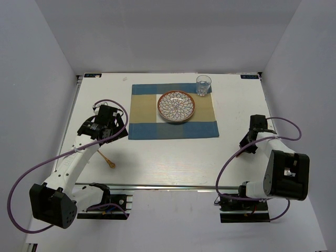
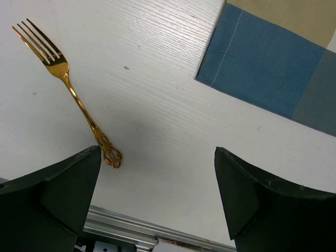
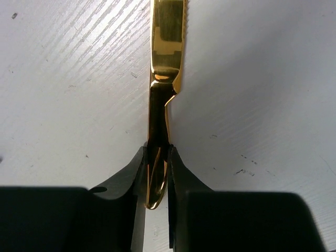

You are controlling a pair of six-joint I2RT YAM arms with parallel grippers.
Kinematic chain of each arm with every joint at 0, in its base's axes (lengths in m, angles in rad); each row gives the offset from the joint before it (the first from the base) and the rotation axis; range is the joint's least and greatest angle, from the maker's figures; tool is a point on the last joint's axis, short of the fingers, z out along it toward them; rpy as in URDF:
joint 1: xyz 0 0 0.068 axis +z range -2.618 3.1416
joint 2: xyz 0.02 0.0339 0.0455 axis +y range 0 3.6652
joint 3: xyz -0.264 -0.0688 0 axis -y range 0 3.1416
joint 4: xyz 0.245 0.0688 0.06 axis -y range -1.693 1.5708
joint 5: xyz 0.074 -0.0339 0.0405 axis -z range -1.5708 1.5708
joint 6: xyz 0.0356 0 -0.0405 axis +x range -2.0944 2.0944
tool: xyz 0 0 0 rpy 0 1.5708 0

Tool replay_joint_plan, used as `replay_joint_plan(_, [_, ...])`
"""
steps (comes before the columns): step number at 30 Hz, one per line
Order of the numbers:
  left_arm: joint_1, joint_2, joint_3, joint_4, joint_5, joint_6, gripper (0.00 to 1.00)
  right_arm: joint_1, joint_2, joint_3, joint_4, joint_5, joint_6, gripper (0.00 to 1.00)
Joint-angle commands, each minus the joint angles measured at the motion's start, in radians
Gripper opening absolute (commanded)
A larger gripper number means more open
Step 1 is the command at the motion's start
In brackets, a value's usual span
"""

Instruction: Set the dinner table for one person

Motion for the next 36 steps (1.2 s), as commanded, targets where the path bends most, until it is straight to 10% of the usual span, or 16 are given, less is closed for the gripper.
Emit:
replay_joint_plan(1, [-0.003, -0.023, 0.007, 0.013, 0.004, 0.010, 0.98, 0.010, -0.053, -0.060, -0.028, -0.039, 0.029, 0.00])
replay_joint_plan(14, [-0.003, -0.053, -0.005, 0.033, 0.037, 0.029, 0.98, 0.065, -0.202, 0.020, 0.032, -0.055, -0.075, 0.00])
replay_joint_plan(36, [-0.003, -0.101, -0.028, 0.084, 0.119, 0.073, 0.98, 0.403, 0.488, 0.718, -0.100, -0.169, -0.303, 0.00])
